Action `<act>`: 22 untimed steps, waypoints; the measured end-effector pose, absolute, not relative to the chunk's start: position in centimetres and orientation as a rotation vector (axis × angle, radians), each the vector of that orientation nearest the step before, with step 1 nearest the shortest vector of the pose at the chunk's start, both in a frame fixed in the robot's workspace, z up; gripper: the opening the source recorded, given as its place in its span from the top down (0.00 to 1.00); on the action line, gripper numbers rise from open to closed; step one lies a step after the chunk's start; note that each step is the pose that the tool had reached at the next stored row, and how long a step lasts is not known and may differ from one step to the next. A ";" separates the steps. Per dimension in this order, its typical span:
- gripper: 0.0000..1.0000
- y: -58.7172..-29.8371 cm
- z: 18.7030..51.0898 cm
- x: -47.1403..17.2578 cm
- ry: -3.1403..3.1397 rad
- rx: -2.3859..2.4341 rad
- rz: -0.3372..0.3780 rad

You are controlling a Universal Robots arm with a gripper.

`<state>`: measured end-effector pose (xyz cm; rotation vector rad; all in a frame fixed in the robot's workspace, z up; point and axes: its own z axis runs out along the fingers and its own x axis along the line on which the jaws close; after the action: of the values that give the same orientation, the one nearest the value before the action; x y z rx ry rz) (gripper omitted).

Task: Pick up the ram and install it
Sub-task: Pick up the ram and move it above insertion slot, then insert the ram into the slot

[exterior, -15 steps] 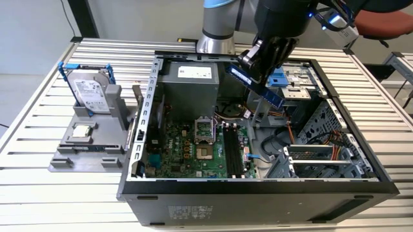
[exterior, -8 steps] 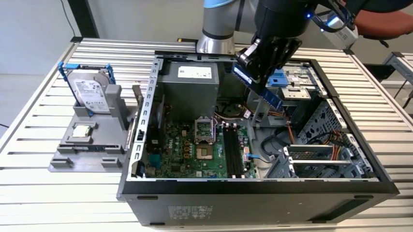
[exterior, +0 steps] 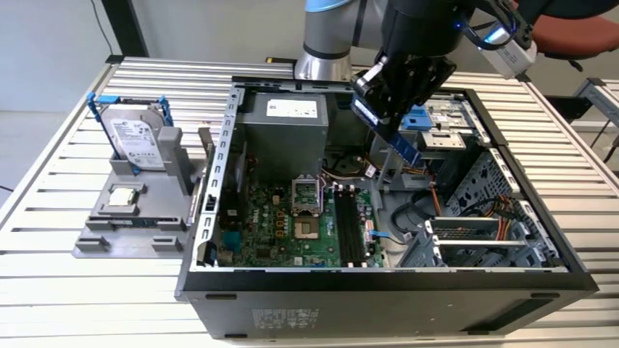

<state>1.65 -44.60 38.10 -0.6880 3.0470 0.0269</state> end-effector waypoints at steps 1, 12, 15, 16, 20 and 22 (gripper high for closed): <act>1.00 -44.6 38.1 1.6 3.051 -0.669 0.027; 1.00 -44.6 38.1 1.6 3.089 -0.454 0.025; 1.00 -44.6 38.1 1.6 3.097 -0.398 0.024; 1.00 -44.6 38.1 1.6 3.099 -0.380 0.024; 1.00 -44.6 38.1 1.6 3.107 -0.306 0.023; 1.00 -44.6 38.1 1.6 3.110 -0.271 0.023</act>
<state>1.65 -44.60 38.10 -0.2705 3.1099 0.0229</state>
